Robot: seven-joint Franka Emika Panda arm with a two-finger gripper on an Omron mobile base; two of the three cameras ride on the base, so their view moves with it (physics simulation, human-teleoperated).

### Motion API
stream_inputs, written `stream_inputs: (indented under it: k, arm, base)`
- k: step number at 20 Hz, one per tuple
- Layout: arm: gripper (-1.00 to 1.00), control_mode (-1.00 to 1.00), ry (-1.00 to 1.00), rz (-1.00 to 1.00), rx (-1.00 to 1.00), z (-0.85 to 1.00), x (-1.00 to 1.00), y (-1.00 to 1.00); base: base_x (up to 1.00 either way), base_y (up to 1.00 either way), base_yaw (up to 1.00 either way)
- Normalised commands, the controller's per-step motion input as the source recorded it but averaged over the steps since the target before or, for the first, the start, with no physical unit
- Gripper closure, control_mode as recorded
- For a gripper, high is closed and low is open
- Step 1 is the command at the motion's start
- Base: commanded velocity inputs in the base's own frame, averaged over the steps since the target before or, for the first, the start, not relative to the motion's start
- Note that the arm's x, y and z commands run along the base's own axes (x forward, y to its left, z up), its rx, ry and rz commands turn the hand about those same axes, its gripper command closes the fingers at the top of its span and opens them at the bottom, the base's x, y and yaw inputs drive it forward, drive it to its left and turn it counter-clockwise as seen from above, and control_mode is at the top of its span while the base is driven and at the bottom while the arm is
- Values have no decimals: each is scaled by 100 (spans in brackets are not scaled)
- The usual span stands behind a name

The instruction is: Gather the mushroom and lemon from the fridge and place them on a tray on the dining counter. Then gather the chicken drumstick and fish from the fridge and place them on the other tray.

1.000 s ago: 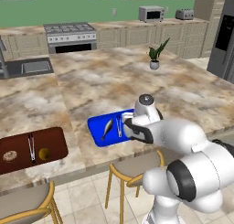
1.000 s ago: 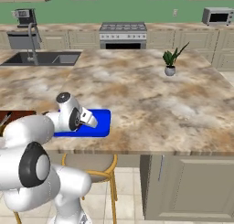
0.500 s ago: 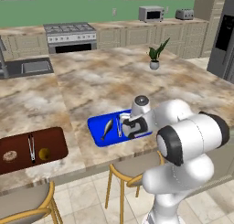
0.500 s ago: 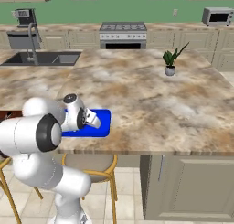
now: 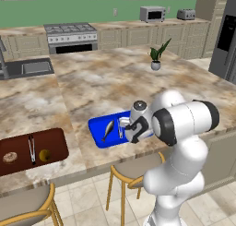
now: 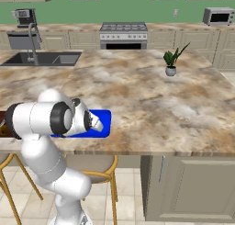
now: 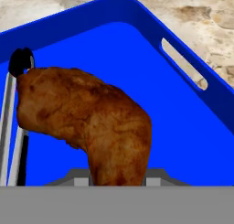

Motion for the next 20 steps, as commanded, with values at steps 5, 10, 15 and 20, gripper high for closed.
stream_inputs:
  k: [5,10,15,20]
  arm:
    - [-100,-100,0,-3,0,-34,8,0]
    - [-100,-100,0,-7,0,0,1,0]
    - [-100,-100,0,-5,1,39,0,0]
    - [-100,-100,0,-3,2,61,0,0]
  base:
    - [0,0,0]
    - [0,0,0]
    - [0,0,0]
    - [0,0,0]
